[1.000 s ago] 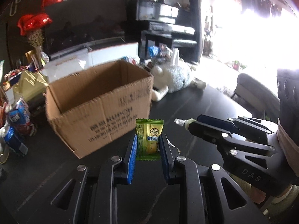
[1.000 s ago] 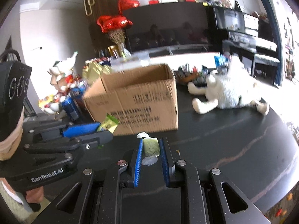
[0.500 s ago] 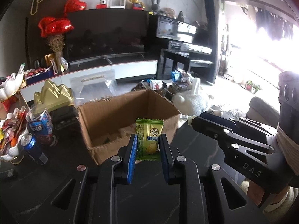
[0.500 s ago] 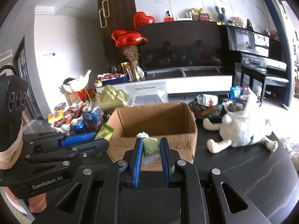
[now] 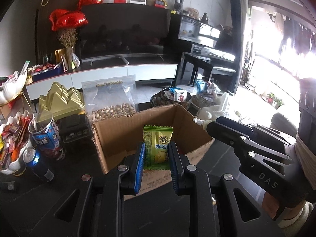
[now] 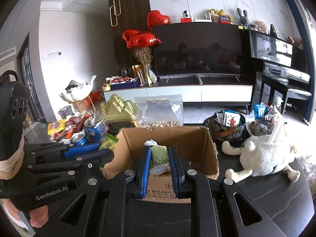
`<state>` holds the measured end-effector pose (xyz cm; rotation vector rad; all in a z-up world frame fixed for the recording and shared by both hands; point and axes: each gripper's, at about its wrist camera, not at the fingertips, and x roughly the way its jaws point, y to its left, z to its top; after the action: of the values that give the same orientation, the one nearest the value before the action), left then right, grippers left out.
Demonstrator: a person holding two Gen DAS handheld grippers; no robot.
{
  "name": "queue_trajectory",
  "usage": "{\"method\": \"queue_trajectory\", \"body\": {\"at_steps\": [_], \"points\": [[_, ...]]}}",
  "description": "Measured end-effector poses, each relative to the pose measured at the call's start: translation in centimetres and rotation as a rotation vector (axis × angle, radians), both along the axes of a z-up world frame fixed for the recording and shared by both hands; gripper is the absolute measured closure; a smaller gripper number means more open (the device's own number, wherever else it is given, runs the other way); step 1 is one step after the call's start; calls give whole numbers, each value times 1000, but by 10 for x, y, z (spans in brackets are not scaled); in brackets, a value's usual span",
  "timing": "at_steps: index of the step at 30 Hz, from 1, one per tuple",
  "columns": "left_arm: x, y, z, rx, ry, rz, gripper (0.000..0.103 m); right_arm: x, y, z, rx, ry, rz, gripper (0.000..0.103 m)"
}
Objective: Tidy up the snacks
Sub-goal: 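Carry both snacks into the cardboard box and open both grippers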
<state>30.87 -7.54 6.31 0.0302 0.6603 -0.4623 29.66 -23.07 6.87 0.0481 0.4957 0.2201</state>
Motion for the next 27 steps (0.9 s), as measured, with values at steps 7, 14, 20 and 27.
{"method": "queue_trajectory", "body": {"at_steps": [7, 14, 20, 27], "points": [[32, -1, -9, 7, 35, 26, 79, 32, 0, -2, -26, 22, -7, 83], [52, -9, -13, 39, 65, 53, 75, 61, -4, -11, -14, 70, -3, 83], [50, -9, -12, 84, 30, 105, 55, 69, -12, -18, 1, 113, -23, 65], [25, -6, -7, 95, -15, 154, 45, 45, -15, -16, -29, 84, -48, 55]]}}
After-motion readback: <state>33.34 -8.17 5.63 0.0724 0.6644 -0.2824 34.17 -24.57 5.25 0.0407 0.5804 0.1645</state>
